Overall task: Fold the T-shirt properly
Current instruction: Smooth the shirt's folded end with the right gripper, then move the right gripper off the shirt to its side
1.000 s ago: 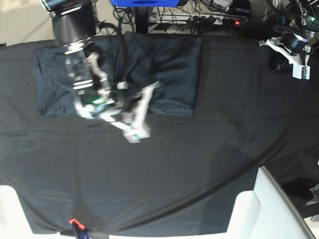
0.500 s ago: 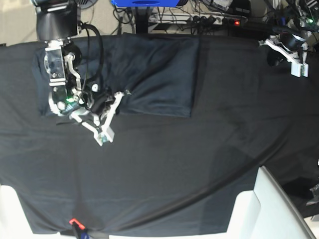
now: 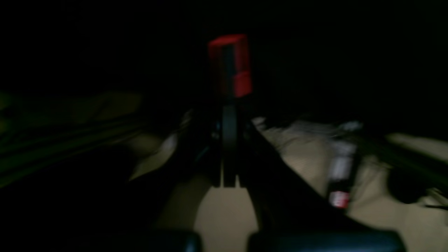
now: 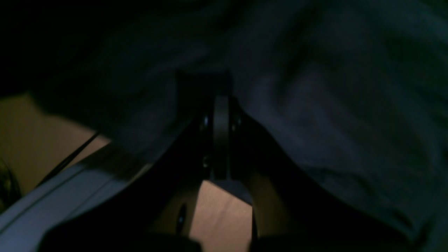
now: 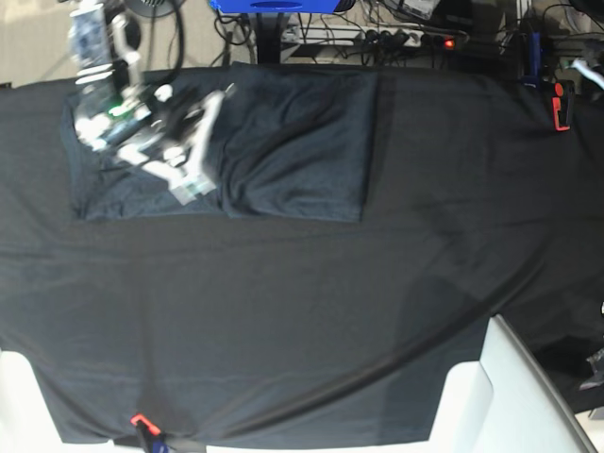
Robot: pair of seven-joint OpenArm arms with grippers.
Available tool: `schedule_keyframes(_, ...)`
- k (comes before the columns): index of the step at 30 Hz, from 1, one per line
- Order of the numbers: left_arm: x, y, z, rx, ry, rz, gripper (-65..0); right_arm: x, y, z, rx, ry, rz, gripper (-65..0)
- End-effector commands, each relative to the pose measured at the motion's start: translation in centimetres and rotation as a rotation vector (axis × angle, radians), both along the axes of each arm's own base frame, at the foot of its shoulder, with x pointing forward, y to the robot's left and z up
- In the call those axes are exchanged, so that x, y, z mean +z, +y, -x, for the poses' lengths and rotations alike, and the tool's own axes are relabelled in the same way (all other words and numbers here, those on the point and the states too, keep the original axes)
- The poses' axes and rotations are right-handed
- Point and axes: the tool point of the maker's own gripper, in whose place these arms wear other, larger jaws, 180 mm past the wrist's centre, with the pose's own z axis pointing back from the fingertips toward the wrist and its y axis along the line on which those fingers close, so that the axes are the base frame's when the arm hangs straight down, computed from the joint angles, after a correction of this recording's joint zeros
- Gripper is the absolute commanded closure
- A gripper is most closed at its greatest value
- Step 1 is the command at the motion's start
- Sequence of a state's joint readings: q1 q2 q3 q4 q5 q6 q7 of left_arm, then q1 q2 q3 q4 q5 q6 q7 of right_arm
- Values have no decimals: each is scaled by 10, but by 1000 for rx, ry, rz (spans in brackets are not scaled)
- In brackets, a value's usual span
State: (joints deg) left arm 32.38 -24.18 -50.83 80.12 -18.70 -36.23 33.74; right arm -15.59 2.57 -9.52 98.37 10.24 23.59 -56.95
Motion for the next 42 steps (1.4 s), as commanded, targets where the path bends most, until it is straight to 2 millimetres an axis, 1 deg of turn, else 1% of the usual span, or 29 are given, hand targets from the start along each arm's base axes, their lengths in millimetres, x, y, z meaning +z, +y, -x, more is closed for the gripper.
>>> schedule_keyframes(1, 12, 4, -10, -25, -50, -24, 0, 8, 8, -6, 14, -34, -24, 0)
schedule_keyframes(4, 13, 4, -12, -36, -60, -42, 0, 7, 23, 4, 59, -20, -39, 0)
schedule_keyframes(6, 10, 0, -15, -29, -73, -32, 0, 4, 30, 15, 78, 3, -45, 0)
schedule_keyframes(12, 6, -2, -14, -18, -74, -22, 0, -7, 31, 47, 77, 75, -49, 0)
schedule_keyframes(15, 5, -3, -14, -16, -76, -19, 0, -11, 31, 54, 75, 93, -52, 0)
schedule_keyframes(17, 5, -3, -15, -17, -76, -17, 0, -19, 29, 58, 71, 120, -44, 0)
schedule_keyframes(22, 5, -4, -15, -15, -80, -13, 0, -30, 25, 52, 50, 121, -43, 0)
schedule_keyframes(25, 4, -4, -14, -15, -76, -15, 0, -32, 18, 44, -22, 120, -23, 0)
schedule_keyframes(27, 4, -4, -15, -14, -80, -12, 0, -31, 13, 37, -45, 108, -7, 0)
schedule_keyframes(29, 4, -4, -15, -14, -80, -12, 0, -31, 10, 36, -52, 105, 0, 0)
schedule_keyframes(31, 5, -4, -15, -14, -82, -11, 0, -31, 2, 29, -51, 92, 18, 0)
schedule_keyframes(34, 5, -4, -15, -14, -82, -11, 0, -31, -4, 28, -48, 90, 33, 0)
schedule_keyframes(36, 5, -4, -15, -14, -82, -11, 0, -30, -5, 23, -48, 81, 36, 0)
schedule_keyframes(42, 4, -5, -15, -13, -84, -10, 0, -26, -5, 19, -48, 66, 33, 0)
